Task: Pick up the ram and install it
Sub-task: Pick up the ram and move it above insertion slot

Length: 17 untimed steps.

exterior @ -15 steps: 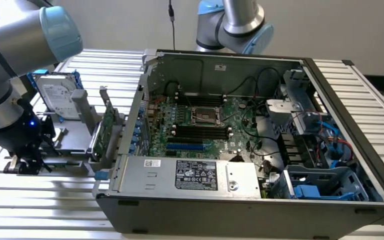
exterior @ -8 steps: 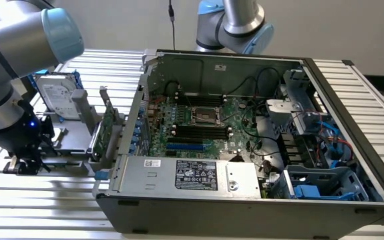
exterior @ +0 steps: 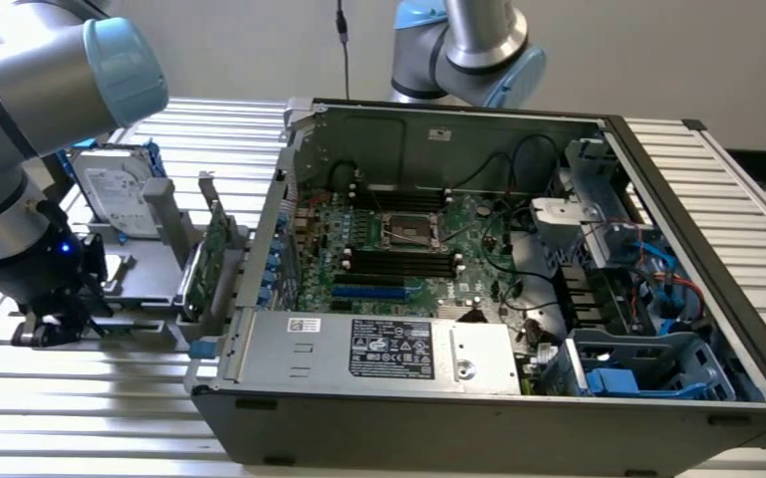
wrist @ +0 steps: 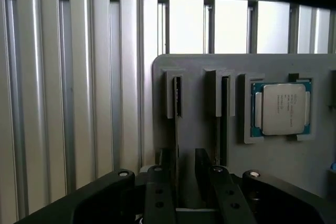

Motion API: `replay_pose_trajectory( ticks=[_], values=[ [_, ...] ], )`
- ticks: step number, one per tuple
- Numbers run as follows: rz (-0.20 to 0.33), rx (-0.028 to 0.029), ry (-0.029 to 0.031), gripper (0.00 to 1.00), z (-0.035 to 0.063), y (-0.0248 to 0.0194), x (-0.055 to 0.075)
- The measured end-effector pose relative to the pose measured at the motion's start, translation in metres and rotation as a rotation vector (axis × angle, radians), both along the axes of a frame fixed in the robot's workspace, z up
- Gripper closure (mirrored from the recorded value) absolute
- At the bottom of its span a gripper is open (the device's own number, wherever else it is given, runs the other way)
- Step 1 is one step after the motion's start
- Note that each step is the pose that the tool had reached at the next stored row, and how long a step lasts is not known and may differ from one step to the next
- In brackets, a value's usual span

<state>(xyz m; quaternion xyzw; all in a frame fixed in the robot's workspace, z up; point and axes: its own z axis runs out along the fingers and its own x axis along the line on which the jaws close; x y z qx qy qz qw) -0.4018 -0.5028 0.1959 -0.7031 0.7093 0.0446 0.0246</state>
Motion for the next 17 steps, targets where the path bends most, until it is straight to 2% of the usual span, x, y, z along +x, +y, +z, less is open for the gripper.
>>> replay_pose_trajectory(
  ticks=[9,11,12,14,15,17],
  values=[
    [0.0,0.0002,0.0048,0.67,0.0001,0.0,0.0023],
    [0.0,0.0003,0.0051,0.7,0.0,0.0,0.0025],
    [0.0,0.0002,0.0055,0.76,0.0,0.0,0.0027],
    [0.0,0.0003,0.0066,0.76,0.0,0.0,0.0029],
    [0.0,0.0003,0.0074,0.83,0.0,0.0,0.003],
    [0.0,0.0002,0.0095,0.83,0.0,0.0,0.0033]
  ],
)
